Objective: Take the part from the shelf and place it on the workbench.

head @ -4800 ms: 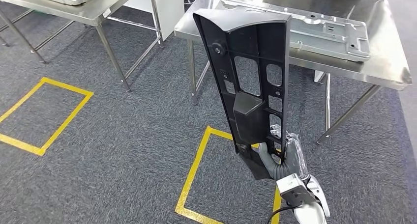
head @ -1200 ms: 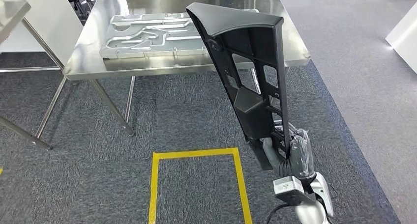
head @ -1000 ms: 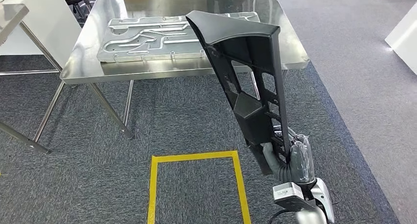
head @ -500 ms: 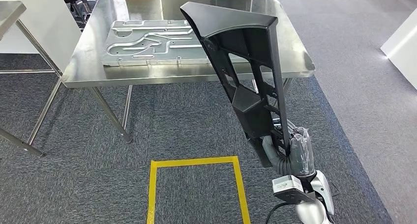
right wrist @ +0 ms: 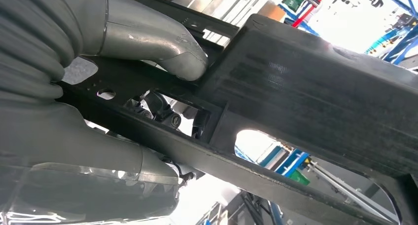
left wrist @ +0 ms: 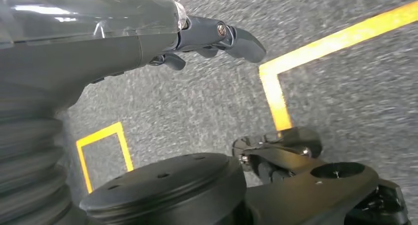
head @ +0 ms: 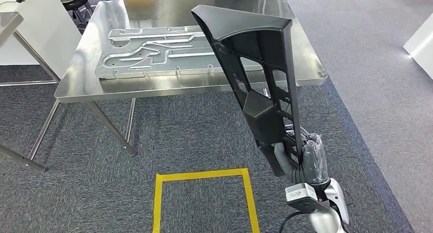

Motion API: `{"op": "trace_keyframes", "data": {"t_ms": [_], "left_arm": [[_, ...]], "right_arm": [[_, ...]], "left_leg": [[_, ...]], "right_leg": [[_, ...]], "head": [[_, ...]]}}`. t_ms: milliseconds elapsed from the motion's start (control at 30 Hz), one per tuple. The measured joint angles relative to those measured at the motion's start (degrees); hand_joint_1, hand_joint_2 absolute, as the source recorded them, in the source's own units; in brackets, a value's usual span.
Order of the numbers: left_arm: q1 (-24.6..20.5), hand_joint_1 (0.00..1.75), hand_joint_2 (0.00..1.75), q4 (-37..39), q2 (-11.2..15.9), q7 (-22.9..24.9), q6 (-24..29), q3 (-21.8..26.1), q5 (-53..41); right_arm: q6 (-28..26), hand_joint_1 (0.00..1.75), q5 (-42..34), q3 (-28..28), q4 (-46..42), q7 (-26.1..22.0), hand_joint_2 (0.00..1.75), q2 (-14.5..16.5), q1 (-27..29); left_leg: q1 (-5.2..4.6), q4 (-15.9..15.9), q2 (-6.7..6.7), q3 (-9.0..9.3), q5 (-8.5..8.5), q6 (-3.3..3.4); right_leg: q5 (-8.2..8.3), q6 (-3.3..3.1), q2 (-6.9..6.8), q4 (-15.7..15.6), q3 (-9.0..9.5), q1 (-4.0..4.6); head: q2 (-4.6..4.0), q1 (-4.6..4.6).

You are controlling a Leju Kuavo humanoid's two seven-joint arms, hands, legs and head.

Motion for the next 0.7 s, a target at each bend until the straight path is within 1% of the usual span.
{"op": "trace_keyframes", "data": {"t_ms": [33, 67, 100, 133, 167, 233, 267, 300, 333, 367, 400, 433, 467, 500, 533, 567, 600, 633, 667, 700], "left_arm": [[0.0, 0.0, 1.75, 0.0, 0.0, 0.0, 0.0, 0.0, 0.0], [0.1, 0.0, 1.75, 0.0, 0.0, 0.1, 0.1, 0.0, -0.1], [0.3, 0.0, 1.75, 0.0, 0.0, 0.1, 0.1, 0.0, -0.1], [0.4, 0.0, 1.75, 0.0, 0.1, 0.1, 0.1, 0.0, -0.1], [0.5, 0.0, 1.75, 0.0, 0.1, 0.1, 0.1, 0.0, -0.1], [0.5, 0.0, 1.75, 0.0, 0.1, 0.1, 0.1, 0.0, -0.1], [0.5, 0.0, 1.75, 0.0, 0.1, 0.0, 0.1, 0.0, -0.1], [0.5, 0.0, 1.75, 0.0, 0.0, 0.0, 0.1, 0.0, -0.1], [0.5, 0.0, 1.75, 0.0, 0.0, 0.0, 0.1, 0.0, -0.1], [0.5, 0.0, 1.75, 0.0, 0.0, 0.0, 0.1, 0.0, -0.1], [0.5, 0.0, 1.75, 0.0, 0.0, -0.1, 0.1, 0.0, -0.1], [0.5, 0.0, 1.75, 0.0, 0.0, -0.1, 0.2, 0.0, -0.1], [0.6, 0.0, 1.75, 0.0, 0.1, -0.1, 0.2, 0.0, -0.1], [0.6, 0.0, 1.75, 0.0, 0.1, -0.2, 0.2, 0.0, -0.1], [0.7, 0.0, 1.75, 0.0, 0.1, -0.2, 0.3, 0.0, 0.0], [0.7, 0.0, 1.75, 0.0, 0.1, -0.3, 0.3, 0.0, 0.0], [0.8, 0.0, 1.75, 0.0, 0.1, -0.3, 0.3, 0.0, 0.0], [0.8, 0.0, 1.75, 0.0, 0.1, -0.3, 0.3, 0.1, 0.1], [0.8, 0.0, 1.75, 0.0, 0.1, -0.3, 0.3, 0.1, 0.1], [0.7, 0.0, 1.75, 0.0, 0.1, -0.3, 0.3, 0.1, 0.1]], "right_arm": [[0.0, 1.75, 0.0, 0.0, 0.0, 0.0, 1.75, 0.0, 0.0], [0.0, 1.75, 0.0, 0.0, 0.0, 0.0, 1.75, 0.0, 0.0], [0.0, 1.75, 0.0, 0.0, 0.1, 0.0, 1.75, 0.0, 0.0], [0.0, 1.75, -0.1, 0.0, 0.1, 0.0, 1.75, 0.0, 0.0], [0.0, 1.75, -0.1, 0.0, 0.1, -0.1, 1.75, 0.0, 0.0], [-0.1, 1.75, -0.2, 0.0, 0.2, -0.2, 1.75, -0.1, 0.2], [-0.1, 1.75, -0.3, 0.0, 0.2, -0.3, 1.75, -0.1, 0.2], [-0.1, 1.75, -0.3, 0.0, 0.2, -0.4, 1.75, -0.2, 0.2], [-0.1, 1.75, -0.4, 0.0, 0.2, -0.5, 1.75, -0.3, 0.2], [-0.1, 1.75, -0.4, 0.0, 0.2, -0.6, 1.75, -0.3, 0.2], [-0.1, 1.75, -0.4, 0.0, 0.2, -0.6, 1.75, -0.4, 0.3], [-0.1, 1.75, -0.5, 0.0, 0.2, -0.6, 1.75, -0.4, 0.4], [-0.1, 1.75, -0.5, 0.0, 0.3, -0.6, 1.75, -0.4, 0.5], [-0.2, 1.75, -0.5, 0.0, 0.3, -0.6, 1.75, -0.4, 0.5], [-0.2, 1.75, -0.6, 0.0, 0.3, -0.6, 1.75, -0.4, 0.5], [-0.2, 1.75, -0.6, 0.0, 0.3, -0.6, 1.75, -0.5, 0.5], [-0.2, 1.75, -0.6, 0.0, 0.4, -0.7, 1.75, -0.5, 0.4], [-0.2, 1.75, -0.7, 0.0, 0.5, -0.7, 1.75, -0.5, 0.3], [-0.2, 1.75, -0.7, 0.0, 0.6, -0.7, 1.75, -0.5, 0.2], [-0.2, 1.75, -0.8, 0.0, 0.7, -0.7, 1.75, -0.5, 0.0]], "left_leg": [[-0.02, -3.3, 0.0, 0.94, 2.9, 0.27], [-0.09, -7.4, -0.01, 2.35, 5.64, 0.63], [-0.23, -11.1, 0.01, 3.67, 7.5, 0.98], [-0.4, -13.5, 0.05, 4.57, 8.28, 1.31], [-0.56, -14.7, 0.06, 5.02, 8.19, 1.6], [-0.57, -15.7, -0.01, 5.56, 7.75, 2.24], [-0.45, -16.2, -0.1, 6.02, 7.72, 2.57], [-0.31, -16.4, -0.15, 6.56, 7.62, 2.91], [-0.21, -16.6, -0.18, 7.12, 7.48, 3.17], [-0.21, -16.7, -0.16, 7.47, 7.21, 3.36], [-0.24, -16.7, -0.16, 7.74, 6.88, 3.48], [-0.27, -16.7, -0.17, 8.09, 6.51, 3.5], [-0.29, -16.7, -0.19, 8.59, 6.06, 3.47], [-0.3, -16.7, -0.24, 9.26, 5.54, 3.38], [-0.29, -16.7, -0.27, 10.09, 4.96, 3.25], [-0.28, -16.7, -0.3, 10.86, 4.31, 3.09], [-0.32, -16.7, -0.3, 11.6, 3.67, 2.86], [-0.35, -16.7, -0.29, 12.04, 3.1, 2.56], [-0.39, -16.8, -0.27, 12.39, 2.66, 2.21], [-0.43, -16.8, -0.24, 12.79, 2.48, 1.82]], "right_leg": [[-0.47, 0.07, 0.08, 0.0, 0.73, 0.04], [-0.93, 0.18, 0.16, 0.0, 1.38, 0.05], [-1.36, 0.4, 0.28, -0.1, 1.87, 0.13], [-1.64, 0.7, 0.36, -0.2, 2.13, 0.17], [-1.71, 1.05, 0.41, -0.2, 2.3, 0.19], [-1.49, 1.85, 0.38, -0.1, 2.46, 0.2], [-1.58, 2.18, 0.3, 0.5, 2.44, 0.17], [-2.18, 2.45, 0.24, 1.7, 1.84, 0.17], [-3.32, 2.63, 0.2, 4.0, 0.58, 0.11], [-4.76, 2.81, 0.18, 7.3, -1.44, 0.07], [-6.22, 2.97, 0.18, 11.2, -4.06, 0.06], [-7.03, 3.08, 0.18, 14.4, -6.6, 0.02], [-6.78, 3.17, 0.17, 16.1, -8.42, 0.01], [-5.44, 3.16, 0.17, 15.6, -9.16, 0.01], [-3.08, 3.04, 0.15, 12.9, -8.79, 0.02], [0.0, 2.84, 0.08, 8.8, -7.69, 0.06], [2.06, 2.54, -0.01, 5.4, -6.71, 0.21], [3.41, 2.16, -0.08, 2.9, -6.02, 0.42], [4.04, 1.72, -0.12, 1.7, -5.72, 0.64], [3.61, 1.26, -0.09, 1.5, -5.68, 0.78]], "head": [[0.0, 0.01], [0.0, 0.01], [0.0, 0.01], [0.0, 0.01], [0.0, 0.01], [0.0, 0.01], [0.0, 0.02], [0.0, 0.02], [0.0, 0.02], [0.0, 0.02], [0.0, 0.02], [0.0, 0.02], [0.0, 0.02], [0.0, 0.02], [0.0, 0.02], [0.0, 0.02], [0.0, 0.02], [0.0, 0.04], [0.0, 0.08], [0.0, 0.11]]}}
